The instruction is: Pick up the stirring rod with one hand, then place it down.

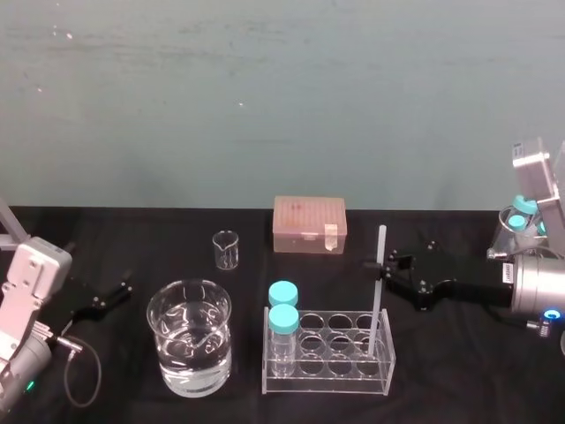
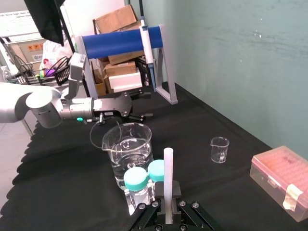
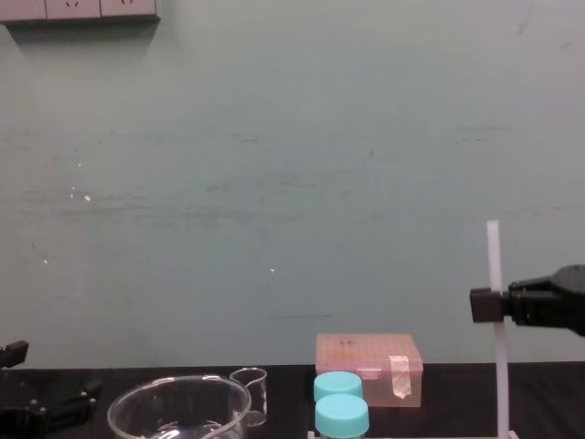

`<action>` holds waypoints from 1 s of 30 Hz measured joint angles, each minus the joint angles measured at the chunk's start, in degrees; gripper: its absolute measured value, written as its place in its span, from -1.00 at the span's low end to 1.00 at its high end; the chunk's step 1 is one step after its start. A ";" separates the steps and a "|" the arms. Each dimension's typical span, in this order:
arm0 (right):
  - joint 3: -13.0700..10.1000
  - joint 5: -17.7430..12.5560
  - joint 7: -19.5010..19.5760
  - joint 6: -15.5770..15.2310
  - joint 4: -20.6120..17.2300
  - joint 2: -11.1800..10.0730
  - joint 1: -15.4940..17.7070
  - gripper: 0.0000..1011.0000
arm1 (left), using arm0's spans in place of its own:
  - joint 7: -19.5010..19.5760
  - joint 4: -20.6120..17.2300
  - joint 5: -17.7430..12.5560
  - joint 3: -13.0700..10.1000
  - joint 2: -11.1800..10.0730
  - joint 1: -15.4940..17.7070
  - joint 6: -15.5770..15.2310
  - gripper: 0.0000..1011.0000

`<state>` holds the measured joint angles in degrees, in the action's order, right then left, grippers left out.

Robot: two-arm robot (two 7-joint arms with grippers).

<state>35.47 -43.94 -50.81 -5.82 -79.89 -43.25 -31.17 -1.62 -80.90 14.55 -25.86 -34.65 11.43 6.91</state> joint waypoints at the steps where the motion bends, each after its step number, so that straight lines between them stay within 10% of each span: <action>1: 0.01 0.13 0.00 0.04 0.14 0.08 0.07 -0.86 | 0.00 0.00 0.00 0.00 0.00 0.00 0.00 0.99; 30: -0.62 2.18 0.38 1.42 2.81 2.60 2.03 -0.86 | 0.00 0.00 0.00 0.00 0.00 0.00 0.00 0.99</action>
<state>34.85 -41.76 -50.43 -4.40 -77.09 -40.65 -29.15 -1.62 -80.90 14.55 -25.86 -34.64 11.43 6.91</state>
